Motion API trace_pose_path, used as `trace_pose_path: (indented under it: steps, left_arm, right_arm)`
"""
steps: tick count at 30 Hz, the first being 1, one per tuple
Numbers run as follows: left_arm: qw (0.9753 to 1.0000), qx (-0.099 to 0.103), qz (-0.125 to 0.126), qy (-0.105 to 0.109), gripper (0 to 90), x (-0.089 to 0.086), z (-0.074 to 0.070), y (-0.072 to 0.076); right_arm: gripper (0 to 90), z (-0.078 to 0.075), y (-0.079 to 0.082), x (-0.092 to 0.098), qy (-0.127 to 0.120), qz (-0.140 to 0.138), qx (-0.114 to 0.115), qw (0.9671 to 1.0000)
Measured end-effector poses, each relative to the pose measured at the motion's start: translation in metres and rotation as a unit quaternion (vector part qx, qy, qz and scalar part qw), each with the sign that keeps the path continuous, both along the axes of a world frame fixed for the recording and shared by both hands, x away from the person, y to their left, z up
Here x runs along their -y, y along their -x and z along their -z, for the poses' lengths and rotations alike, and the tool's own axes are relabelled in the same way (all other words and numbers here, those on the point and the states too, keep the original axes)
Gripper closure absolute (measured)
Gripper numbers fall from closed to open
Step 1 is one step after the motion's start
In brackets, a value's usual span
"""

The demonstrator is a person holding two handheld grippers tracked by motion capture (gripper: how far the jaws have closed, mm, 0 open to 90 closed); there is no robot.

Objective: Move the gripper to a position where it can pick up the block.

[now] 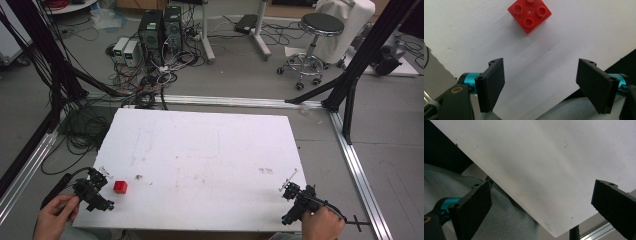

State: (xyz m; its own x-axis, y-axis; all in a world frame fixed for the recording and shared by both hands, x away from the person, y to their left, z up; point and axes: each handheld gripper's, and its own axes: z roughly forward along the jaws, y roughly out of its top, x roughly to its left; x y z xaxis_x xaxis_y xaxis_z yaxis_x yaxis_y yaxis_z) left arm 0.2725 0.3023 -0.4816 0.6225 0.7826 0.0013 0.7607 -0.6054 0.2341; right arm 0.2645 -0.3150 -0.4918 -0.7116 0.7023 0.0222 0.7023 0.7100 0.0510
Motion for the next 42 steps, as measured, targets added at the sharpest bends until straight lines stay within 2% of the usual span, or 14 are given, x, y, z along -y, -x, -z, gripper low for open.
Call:
trace_pose_path:
  steps: [4, 6, 10, 13, 20, 23, 26, 28, 30, 33, 37, 42]
  left_arm:
    - [0.9998, 0.01, 0.005, 0.017, 23.3, -0.001, -0.003, 0.0]
    - [0.9997, 0.005, 0.01, 0.021, 23.2, -0.002, -0.004, 0.0]
    - [0.9998, 0.006, -0.003, 0.021, 23.6, -0.008, -0.002, -0.005]
    - [0.9996, 0.009, -0.006, 0.028, 23.5, -0.012, -0.003, -0.005]
    - [0.9993, 0.006, 0.006, 0.035, 23.5, -0.014, -0.004, -0.006]
    - [0.999, 0.013, 0.013, 0.041, 23.5, -0.013, -0.005, -0.005]
    - [0.9981, 0.029, 0.029, 0.047, 23.4, -0.013, -0.008, -0.004]
    - [0.9968, 0.039, 0.037, 0.059, 23.4, -0.014, -0.01, -0.005]
    - [0.9965, 0.038, 0.041, 0.062, 23.4, -0.015, -0.01, -0.007]
    - [0.9963, 0.04, 0.046, 0.06, 23.5, -0.017, -0.009, -0.009]
    - [0.9954, 0.038, 0.066, 0.059, 23.4, -0.018, -0.01, -0.011]
    - [0.9951, 0.035, 0.082, 0.043, 23.4, -0.018, -0.009, -0.018]
  right_arm:
    - [2.3, 0.0, 0.0, 0.001, -0.002, -0.001, 0.0, 1.0]
    - [2.3, 0.0, 0.0, 0.002, -0.003, -0.001, 0.0, 1.0]
    - [2.3, 0.0, 0.0, 0.002, -0.003, 0.0, 0.0, 1.0]
    - [2.3, 0.0, 0.0, 0.002, -0.003, 0.0, 0.0, 1.0]
    - [2.3, 0.001, 0.0, 0.002, -0.003, -0.001, 0.0, 1.0]
    - [2.3, 0.001, 0.0, 0.002, -0.003, 0.0, 0.0, 1.0]
    - [2.3, 0.001, 0.0, 0.002, -0.003, -0.002, 0.0, 1.0]
    - [2.3, 0.001, 0.0, 0.001, -0.004, -0.002, 0.0, 1.0]
    - [2.3, 0.0, 0.0, 0.001, -0.004, -0.004, 0.0, 1.0]
    - [2.3, 0.0, 0.002, 0.002, -0.006, -0.003, 0.002, 1.0]
    - [2.3, -0.001, 0.002, 0.005, -0.008, 0.003, 0.004, 1.0]
    - [2.3, 0.0, 0.003, 0.005, -0.008, 0.002, 0.004, 1.0]
